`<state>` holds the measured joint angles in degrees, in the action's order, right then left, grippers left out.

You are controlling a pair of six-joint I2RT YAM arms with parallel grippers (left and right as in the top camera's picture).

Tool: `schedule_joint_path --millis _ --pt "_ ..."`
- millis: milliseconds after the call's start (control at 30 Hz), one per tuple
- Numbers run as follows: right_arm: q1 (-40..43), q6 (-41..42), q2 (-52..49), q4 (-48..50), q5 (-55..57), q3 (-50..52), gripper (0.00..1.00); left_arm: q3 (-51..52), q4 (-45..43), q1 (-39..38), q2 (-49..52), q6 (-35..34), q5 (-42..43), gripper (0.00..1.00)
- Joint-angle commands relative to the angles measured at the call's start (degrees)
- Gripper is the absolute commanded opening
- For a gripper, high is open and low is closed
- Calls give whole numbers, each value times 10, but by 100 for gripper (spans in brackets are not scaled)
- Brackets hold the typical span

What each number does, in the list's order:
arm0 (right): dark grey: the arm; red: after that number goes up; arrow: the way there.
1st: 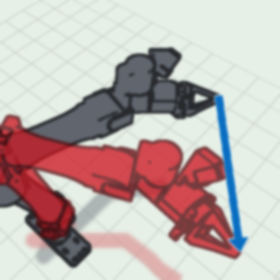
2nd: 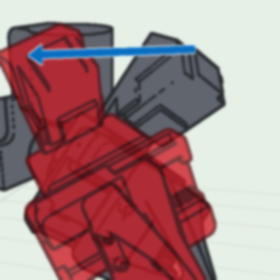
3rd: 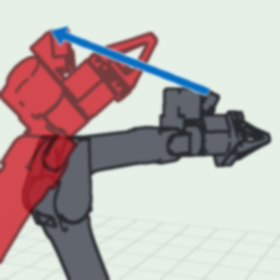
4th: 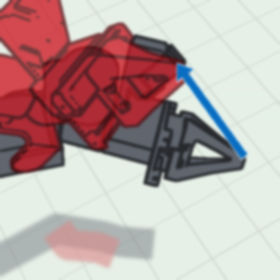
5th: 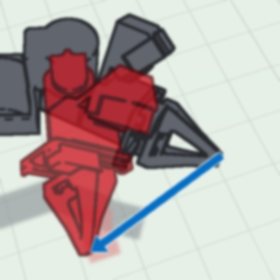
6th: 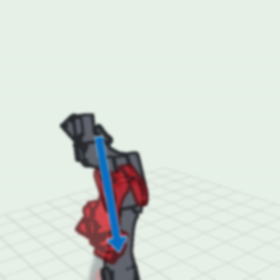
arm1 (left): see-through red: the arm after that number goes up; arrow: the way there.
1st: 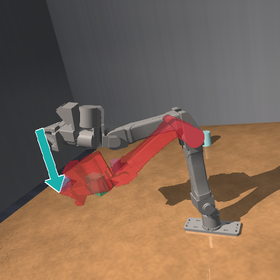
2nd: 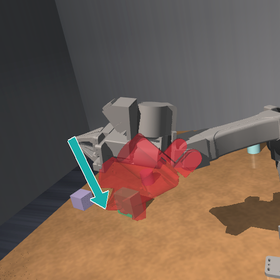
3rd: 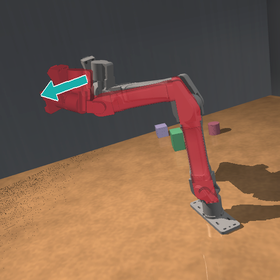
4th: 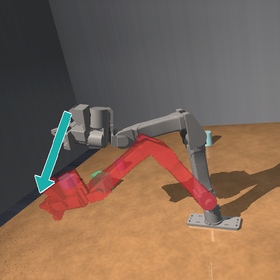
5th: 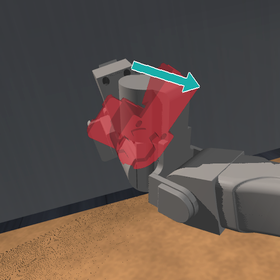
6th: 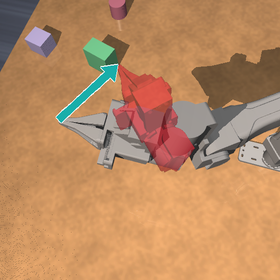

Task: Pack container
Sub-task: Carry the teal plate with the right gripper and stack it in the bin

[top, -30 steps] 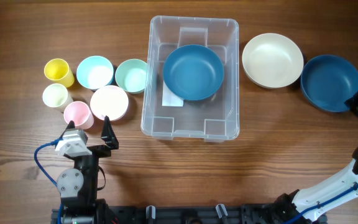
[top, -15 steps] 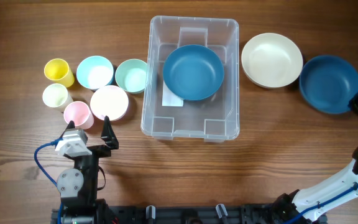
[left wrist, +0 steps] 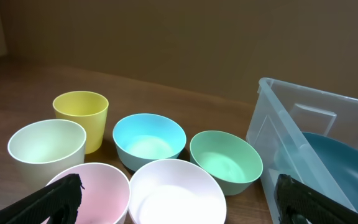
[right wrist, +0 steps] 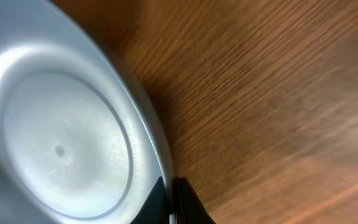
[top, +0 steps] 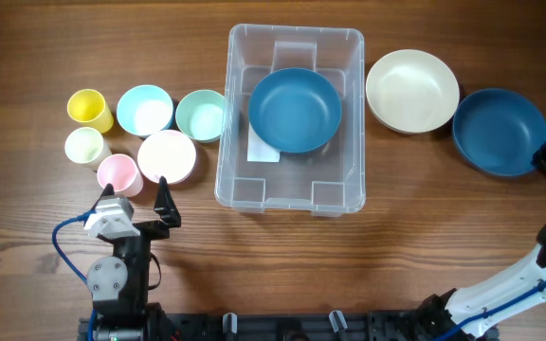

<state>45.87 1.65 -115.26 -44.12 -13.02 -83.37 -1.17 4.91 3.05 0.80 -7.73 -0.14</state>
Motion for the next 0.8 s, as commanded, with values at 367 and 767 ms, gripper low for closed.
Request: schedule_joint_path --millis 367,767 --pt "-70 14 239 -33 -30 -41 4 5 -2 -3 -4 11 5 100" --pt "-416 33 234 23 9 -41 4 5 -2 -3 -4 11 5 100"
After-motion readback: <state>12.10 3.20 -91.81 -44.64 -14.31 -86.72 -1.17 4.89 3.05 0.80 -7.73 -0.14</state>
